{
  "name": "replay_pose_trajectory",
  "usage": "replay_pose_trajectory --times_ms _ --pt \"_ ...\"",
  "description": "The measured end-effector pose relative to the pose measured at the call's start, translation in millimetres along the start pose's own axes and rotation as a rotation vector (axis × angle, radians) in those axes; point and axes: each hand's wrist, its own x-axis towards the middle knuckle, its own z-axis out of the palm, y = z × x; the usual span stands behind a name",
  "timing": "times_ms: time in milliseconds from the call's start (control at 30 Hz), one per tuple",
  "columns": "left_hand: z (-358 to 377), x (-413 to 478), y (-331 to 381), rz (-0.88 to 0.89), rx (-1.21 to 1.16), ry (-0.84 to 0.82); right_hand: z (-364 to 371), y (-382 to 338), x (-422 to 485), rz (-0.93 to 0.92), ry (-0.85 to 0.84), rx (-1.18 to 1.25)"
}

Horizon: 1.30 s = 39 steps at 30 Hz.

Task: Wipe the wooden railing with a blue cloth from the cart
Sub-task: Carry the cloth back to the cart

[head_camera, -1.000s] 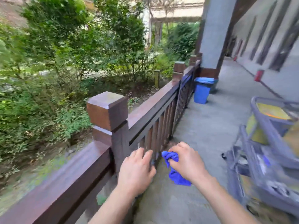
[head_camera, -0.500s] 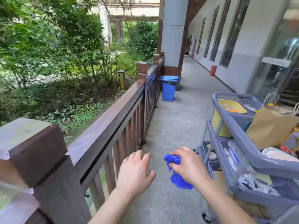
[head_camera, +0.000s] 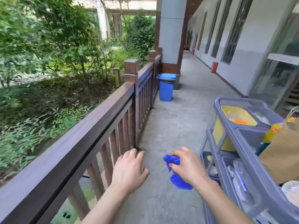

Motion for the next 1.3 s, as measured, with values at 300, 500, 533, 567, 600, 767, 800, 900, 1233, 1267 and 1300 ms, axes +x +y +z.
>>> replay_pose_trajectory --times_ms 300,500,533,567,600,767,800,900,1233,1267,1300 --pt "46.2 172.6 -30.6 0.079 -0.051 -0.018 22.3 36.1 149.9 0.077 0.009 -0.047" --pt "57.7 296.1 -44.3 0.206 -0.053 -0.022 19.5 52.1 250.8 0.174 0.060 -0.045" --pt "59.5 315.5 -43.2 0.223 -0.058 -0.023 17.9 56.7 264.5 0.190 0.067 -0.044" --pt "61.6 333.8 -40.6 0.237 -0.063 -0.024 16.0 62.1 277.0 0.205 0.071 -0.039" --pt "64.1 351.1 -36.7 0.250 -0.067 -0.024 14.1 68.6 288.7 0.219 0.073 -0.031" --pt "87.0 432.2 -2.1 0.322 -0.107 -0.023 2.3 121.0 346.6 0.292 0.109 -0.040" --pt "93.2 448.6 7.6 0.338 -0.108 -0.024 -0.3 134.2 358.0 0.306 0.116 -0.046" --pt "113.3 497.8 41.1 0.371 -0.121 -0.019 -7.8 177.2 391.1 0.332 0.143 -0.057" --pt "161.2 626.4 185.1 0.508 -0.211 -0.026 -60.8 324.0 448.4 0.454 0.234 -0.034" --pt "165.2 633.6 198.7 0.534 -0.221 -0.029 -65.9 335.6 446.7 0.478 0.247 -0.041" --pt "169.6 640.3 211.1 0.568 -0.228 -0.021 -70.5 346.5 444.4 0.504 0.260 -0.054"
